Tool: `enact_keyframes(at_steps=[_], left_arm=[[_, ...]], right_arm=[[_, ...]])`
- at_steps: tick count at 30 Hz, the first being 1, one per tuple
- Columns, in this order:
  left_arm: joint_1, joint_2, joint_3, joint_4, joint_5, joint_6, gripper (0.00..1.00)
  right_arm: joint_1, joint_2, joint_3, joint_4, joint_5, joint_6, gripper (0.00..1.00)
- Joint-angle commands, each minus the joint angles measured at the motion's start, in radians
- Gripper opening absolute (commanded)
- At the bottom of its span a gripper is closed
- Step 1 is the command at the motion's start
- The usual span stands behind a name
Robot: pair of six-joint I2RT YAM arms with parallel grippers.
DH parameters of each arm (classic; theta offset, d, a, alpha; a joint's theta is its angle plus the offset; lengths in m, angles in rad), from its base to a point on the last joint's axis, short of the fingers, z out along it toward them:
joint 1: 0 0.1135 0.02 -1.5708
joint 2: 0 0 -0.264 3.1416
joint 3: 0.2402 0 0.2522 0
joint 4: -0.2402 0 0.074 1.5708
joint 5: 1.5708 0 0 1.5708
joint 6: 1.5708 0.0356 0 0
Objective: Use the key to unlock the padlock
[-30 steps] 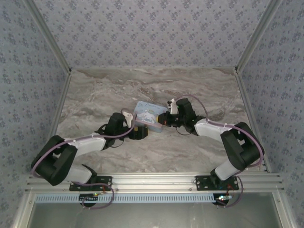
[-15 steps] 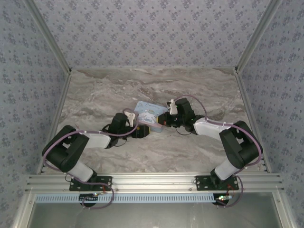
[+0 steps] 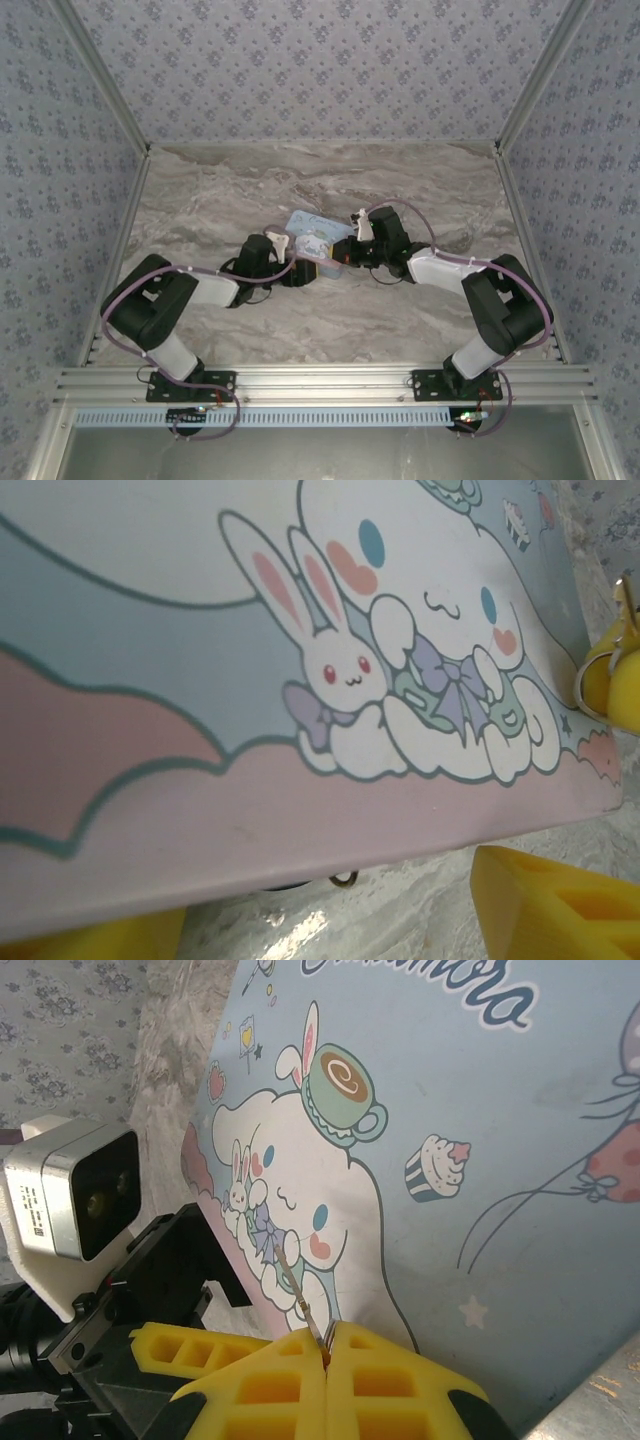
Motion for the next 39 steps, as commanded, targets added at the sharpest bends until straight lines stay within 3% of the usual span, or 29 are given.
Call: enact_keyframes(at_steps=[1, 14, 39], left_arm=[[-0.027, 0.026, 0.029, 0.000, 0.058, 0.003, 0.70], [-0.063, 0.061, 0.059, 0.012, 0.017, -0.058, 0.60], [-0.078, 0.066, 0.012, 0.106, -0.112, -0.177, 0.26]], right_arm=[[0.005, 0.025, -0.001, -0.094, 0.048, -0.025, 0.00], [0.007, 0.023, -0.002, -0.090, 0.045, -0.023, 0.00], [0.012, 0.025, -0.003, -0.058, 0.031, -0.027, 0.00]])
